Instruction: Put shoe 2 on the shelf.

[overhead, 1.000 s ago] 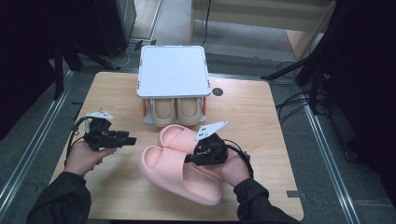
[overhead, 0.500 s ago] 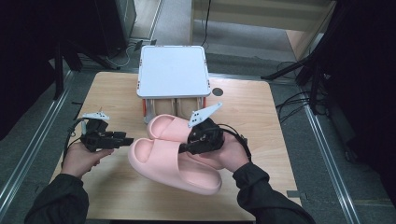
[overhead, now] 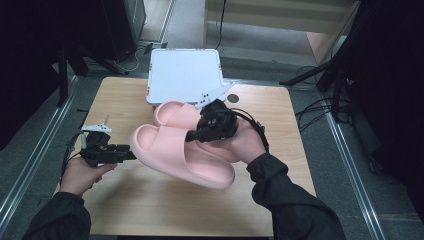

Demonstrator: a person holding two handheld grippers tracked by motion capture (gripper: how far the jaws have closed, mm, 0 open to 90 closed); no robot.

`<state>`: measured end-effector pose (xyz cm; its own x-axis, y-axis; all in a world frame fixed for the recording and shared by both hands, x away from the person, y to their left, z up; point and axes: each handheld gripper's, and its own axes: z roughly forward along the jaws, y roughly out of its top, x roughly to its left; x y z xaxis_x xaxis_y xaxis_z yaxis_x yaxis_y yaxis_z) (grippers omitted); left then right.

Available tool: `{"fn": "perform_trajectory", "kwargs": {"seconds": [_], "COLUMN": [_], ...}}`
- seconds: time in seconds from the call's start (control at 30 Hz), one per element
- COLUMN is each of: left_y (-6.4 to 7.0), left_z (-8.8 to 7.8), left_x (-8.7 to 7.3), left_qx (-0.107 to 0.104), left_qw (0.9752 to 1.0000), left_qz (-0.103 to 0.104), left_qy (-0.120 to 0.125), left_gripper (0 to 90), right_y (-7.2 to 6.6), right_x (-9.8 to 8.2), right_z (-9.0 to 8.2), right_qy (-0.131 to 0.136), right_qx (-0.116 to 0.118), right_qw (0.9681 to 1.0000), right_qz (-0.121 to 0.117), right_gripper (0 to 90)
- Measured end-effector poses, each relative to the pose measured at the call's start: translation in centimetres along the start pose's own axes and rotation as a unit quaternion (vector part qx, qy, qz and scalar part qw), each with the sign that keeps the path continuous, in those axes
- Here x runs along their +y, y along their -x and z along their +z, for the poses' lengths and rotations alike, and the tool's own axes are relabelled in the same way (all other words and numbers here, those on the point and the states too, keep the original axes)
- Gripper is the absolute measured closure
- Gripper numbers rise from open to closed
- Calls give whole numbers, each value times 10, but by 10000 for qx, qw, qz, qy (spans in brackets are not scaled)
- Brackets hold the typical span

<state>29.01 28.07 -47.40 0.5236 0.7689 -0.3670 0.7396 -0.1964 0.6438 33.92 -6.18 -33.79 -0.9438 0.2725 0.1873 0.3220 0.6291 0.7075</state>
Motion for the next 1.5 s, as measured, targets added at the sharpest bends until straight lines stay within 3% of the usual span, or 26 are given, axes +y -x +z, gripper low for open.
{"fn": "perform_trajectory", "kwargs": {"seconds": [0.17, 0.27, 0.37, 0.47, 0.6, 0.7, 0.77, 0.83, 0.9, 0.97, 1.0, 1.03, 1.17, 1.4, 1.5], "left_y": [1, 1, 1, 1, 2, 2, 3, 3, 4, 5, 5, 6, 6, 6, 6], "left_z": [-3, -5, -5, -4, -2, 0, 1, 2, 3, 4, 5, 5, 8, 9, 9], "left_x": [-4, -6, -6, -6, -4, -3, -2, -1, 1, 4, 5, 5, 7, 8, 7], "left_qx": [35, 63, 54, 30, -20, -93, -139, -193, -272, -343, -366, -381, -425, -483, -474], "left_qw": [10000, 10000, 10000, 10000, 10000, 10000, 9999, 9998, 9996, 9994, 9993, 9992, 9990, 9987, 9988], "left_qz": [-25, -29, -58, -50, -21, -2, 15, 30, 67, 90, 98, 132, 138, 155, 145], "left_qy": [30, 55, 59, 53, 29, 15, 4, 1, 16, 28, 26, 20, -41, -40, -50], "left_gripper": [453, 454, 455, 455, 457, 458, 458, 458, 457, 457, 457, 457, 457, 457, 457], "right_y": [10, 18, 28, 44, 66, 80, 92, 103, 114, 122, 127, 131, 143, 158, 159], "right_x": [17, 29, 41, 55, 72, 83, 93, 101, 108, 114, 118, 122, 134, 138, 137], "right_z": [0, 2, 3, 5, 11, 17, 24, 29, 35, 41, 44, 47, 58, 78, 83], "right_qy": [27, 41, 58, 66, 113, 150, 168, 236, 301, 355, 400, 437, 555, 467, 461], "right_qx": [-310, -608, -897, -1368, -1741, -2055, -2304, -2494, -2691, -2869, -2981, -3054, -3307, -3594, -3662], "right_qw": [9986, 9959, 9918, 9839, 9708, 9604, 9506, 9389, 9242, 9133, 9054, 8998, 8828, 8660, 8646], "right_qz": [430, 665, 911, 1146, 1648, 1875, 2071, 2361, 2692, 2871, 2997, 3085, 3291, 3445, 3411], "right_gripper": [749, 750, 750, 749, 749, 747, 746, 747, 747, 747, 746, 746, 742, 739, 735]}}
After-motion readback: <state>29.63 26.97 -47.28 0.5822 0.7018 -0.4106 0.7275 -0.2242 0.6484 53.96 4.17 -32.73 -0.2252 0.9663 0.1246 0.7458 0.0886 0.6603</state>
